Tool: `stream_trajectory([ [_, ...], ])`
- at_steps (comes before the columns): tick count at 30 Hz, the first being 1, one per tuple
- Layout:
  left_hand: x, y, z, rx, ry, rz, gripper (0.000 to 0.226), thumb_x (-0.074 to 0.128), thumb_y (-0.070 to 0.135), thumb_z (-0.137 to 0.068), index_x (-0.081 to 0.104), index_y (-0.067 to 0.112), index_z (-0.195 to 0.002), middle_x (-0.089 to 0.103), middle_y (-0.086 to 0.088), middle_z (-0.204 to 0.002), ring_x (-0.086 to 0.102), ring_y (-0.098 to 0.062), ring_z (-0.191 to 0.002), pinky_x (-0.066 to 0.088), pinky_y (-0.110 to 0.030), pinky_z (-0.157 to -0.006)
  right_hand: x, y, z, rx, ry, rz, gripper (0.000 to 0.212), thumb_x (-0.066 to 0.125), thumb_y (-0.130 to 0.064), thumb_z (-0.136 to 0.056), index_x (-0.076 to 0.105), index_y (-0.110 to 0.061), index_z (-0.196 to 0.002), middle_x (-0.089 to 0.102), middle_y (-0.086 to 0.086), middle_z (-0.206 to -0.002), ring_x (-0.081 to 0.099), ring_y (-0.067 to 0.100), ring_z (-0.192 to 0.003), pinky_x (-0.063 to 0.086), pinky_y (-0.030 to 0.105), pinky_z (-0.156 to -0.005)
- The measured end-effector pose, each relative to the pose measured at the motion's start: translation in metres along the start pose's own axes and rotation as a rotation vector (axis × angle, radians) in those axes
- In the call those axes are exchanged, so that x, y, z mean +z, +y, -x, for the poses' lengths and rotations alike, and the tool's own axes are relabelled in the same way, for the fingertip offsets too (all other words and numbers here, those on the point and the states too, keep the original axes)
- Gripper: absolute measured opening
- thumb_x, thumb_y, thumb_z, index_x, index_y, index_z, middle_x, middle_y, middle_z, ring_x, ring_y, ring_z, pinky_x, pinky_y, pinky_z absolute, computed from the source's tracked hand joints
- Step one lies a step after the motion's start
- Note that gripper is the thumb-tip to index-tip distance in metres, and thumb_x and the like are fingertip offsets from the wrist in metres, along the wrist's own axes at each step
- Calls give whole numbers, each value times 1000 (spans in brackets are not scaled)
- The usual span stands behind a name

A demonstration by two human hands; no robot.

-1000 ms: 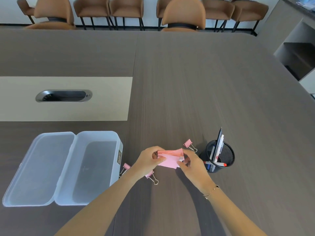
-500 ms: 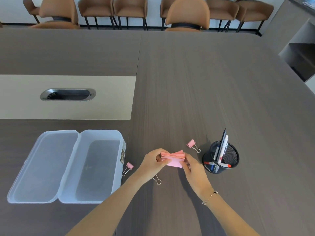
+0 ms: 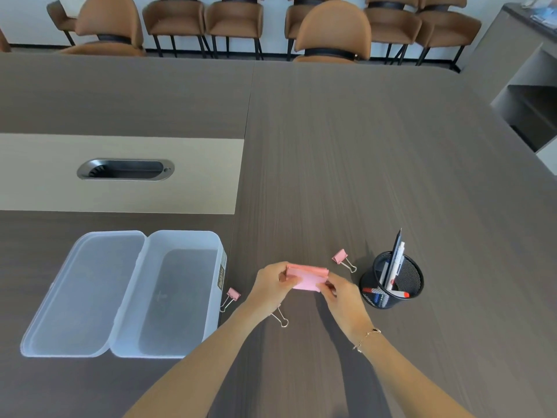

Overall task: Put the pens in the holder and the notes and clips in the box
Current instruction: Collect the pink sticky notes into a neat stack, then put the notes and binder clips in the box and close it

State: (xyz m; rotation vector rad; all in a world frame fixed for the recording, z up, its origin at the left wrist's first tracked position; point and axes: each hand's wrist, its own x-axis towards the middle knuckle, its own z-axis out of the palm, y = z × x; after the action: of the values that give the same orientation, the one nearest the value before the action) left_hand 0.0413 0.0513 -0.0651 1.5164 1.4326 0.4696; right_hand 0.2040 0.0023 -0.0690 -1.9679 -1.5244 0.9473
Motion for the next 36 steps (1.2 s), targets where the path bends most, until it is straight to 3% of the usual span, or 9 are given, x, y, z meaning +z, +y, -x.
stream_trajectory([
  [3,-32,19,2,24,62,155,13,69,15,-80,69,18,-93,73,0,-82,62,-6,-70,52,-23,-66,-10,-30,-7,-32,37,-107,9,57,-9,-89,66,-8,-91,69,6,-80,61,17,-71,44,8,-65],
  [7,-106,42,9,36,168,216,12,70,14,-84,70,15,-96,70,7,-80,63,7,-65,47,-3,-62,-10,-95,-14,-77,-70,-339,8,61,-12,-86,68,-8,-82,72,15,-79,63,17,-68,50,26,-72],
  [11,-179,23,19,-153,268,132,23,67,21,-86,70,11,-105,67,-2,-93,60,-18,-86,46,-23,-76,6,-136,-20,-89,-145,-393,17,60,-11,-87,69,-15,-101,74,3,-95,69,16,-87,53,12,-73],
  [14,-204,-6,32,-271,312,35,39,65,38,-71,70,8,-96,63,-6,-88,56,-23,-84,42,-30,-77,20,-133,-20,-60,-121,-324,19,55,-11,-90,68,-13,-104,71,2,-103,68,22,-88,56,20,-74],
  [18,-198,-45,39,-394,230,-88,34,51,40,-66,66,13,-80,58,-6,-78,51,-25,-76,39,-27,-67,27,-110,-16,23,-71,-237,26,45,-2,-92,66,-7,-105,68,10,-107,64,14,-72,47,2,-51],
  [21,-181,-72,28,-437,214,-59,18,59,27,-83,62,14,-72,56,-4,-75,50,-25,-73,37,-24,-55,28,-87,-15,65,-66,-143,27,44,0,-90,67,-10,-101,67,7,-111,61,14,-86,43,4,-61],
  [25,-156,-92,9,-454,217,-73,18,57,25,-87,57,11,-76,55,-7,-79,48,-24,-71,34,-27,-62,29,-65,-14,97,-82,-77,27,45,-1,-90,66,-18,-93,63,4,-112,60,14,-92,39,8,-69],
  [30,-141,-95,6,-411,280,12,18,57,27,-89,67,15,-98,63,0,-87,55,-20,-82,35,-17,-55,31,-50,-13,110,-64,-43,28,44,-1,-89,67,-17,-95,61,5,-111,61,15,-97,40,11,-69],
  [36,-146,-72,7,-327,606,-13,22,55,20,-88,61,10,-107,59,-6,-94,54,-23,-79,39,-27,-59,25,-45,-12,85,-52,48,27,46,2,-89,64,-12,-104,52,3,-111,55,16,-99,38,12,-80],
])
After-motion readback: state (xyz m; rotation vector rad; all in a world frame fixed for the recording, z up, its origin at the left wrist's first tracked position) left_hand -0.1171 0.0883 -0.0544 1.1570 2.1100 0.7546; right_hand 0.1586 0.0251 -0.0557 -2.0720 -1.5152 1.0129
